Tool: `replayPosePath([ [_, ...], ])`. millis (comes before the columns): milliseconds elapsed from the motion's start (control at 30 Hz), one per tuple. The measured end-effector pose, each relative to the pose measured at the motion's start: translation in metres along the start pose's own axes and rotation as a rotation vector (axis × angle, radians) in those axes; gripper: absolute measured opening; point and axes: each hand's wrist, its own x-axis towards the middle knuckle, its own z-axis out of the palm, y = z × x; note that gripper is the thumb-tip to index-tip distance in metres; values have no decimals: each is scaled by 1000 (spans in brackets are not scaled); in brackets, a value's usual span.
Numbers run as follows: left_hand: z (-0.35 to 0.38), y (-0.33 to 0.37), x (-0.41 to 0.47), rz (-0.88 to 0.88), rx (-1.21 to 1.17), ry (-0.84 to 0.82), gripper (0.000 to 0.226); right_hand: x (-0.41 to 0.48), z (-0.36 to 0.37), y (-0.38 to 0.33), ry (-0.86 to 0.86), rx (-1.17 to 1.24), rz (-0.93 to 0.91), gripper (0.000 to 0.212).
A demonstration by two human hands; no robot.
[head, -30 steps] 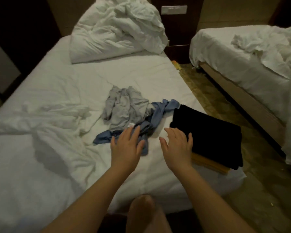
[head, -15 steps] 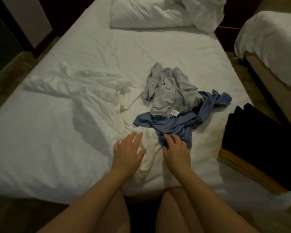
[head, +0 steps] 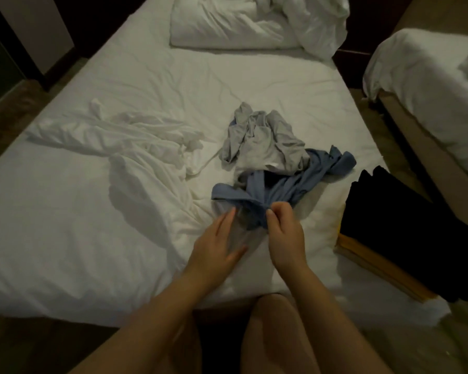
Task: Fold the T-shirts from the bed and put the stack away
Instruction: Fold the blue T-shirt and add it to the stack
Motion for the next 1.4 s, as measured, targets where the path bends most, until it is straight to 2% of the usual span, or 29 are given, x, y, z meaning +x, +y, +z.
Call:
replayPosePath([
  [100,-7,35,-17,61,-239,42,83,-42,-15,-21,48,214,-36,15],
  [167,-8,49,-30,137,-250,57,80,-66,-19,-22,38,283,-23,12],
  [333,-11,67,-56,211,-106,-40,57,-103,-39,-27,55,449,-53,13],
  [467,-14,77,-64,347,-88,46,14,-118,-50,-38,63,517,-43,14],
  [500,-17,80,-67,330,-109,67,16,-119,-50,-39,115,531,5,14],
  [567,-25,83,-75,274,-192,105,21,-116,-48,-30,200,510,232,9],
  [633,-32,86,-84,254,-245,129,36,-108,-39,-12,153,563,596,35],
  [700,-38,89,-92,266,-216,99,38,-101,-26,7,20,846,895,58],
  [767,-43,89,-98,280,-141,48,35,-94,-14,16,-57,1089,971,64],
  [900,-50,79,-104,270,-99,30,36,-70,-15,-6,74,1107,815,25],
  [1000,-54,71,-109,218,-140,33,15,-59,-34,-34,134,1077,572,27],
  [1033,-58,72,-109,152,-223,24,21,-62,-43,-47,122,1012,452,25],
  [1067,-61,75,-105,65,-330,32,28,-67,-53,-60,76,958,318,24],
  [1133,-69,91,-93,-102,-515,57,25,-81,-67,-85,-68,856,105,23],
  [1200,-77,114,-78,-248,-725,22,12,-95,-71,-96,-205,685,-11,21],
  [1233,-80,126,-73,-302,-813,-14,15,-101,-70,-97,-272,579,-47,22],
  [1300,-81,137,-66,-321,-839,-48,24,-110,-68,-92,-362,515,-35,25],
  [1333,-76,137,-64,-308,-796,-40,25,-113,-69,-89,-356,574,31,25],
  [1400,-67,135,-65,-247,-674,3,23,-118,-69,-83,-189,741,286,17],
])
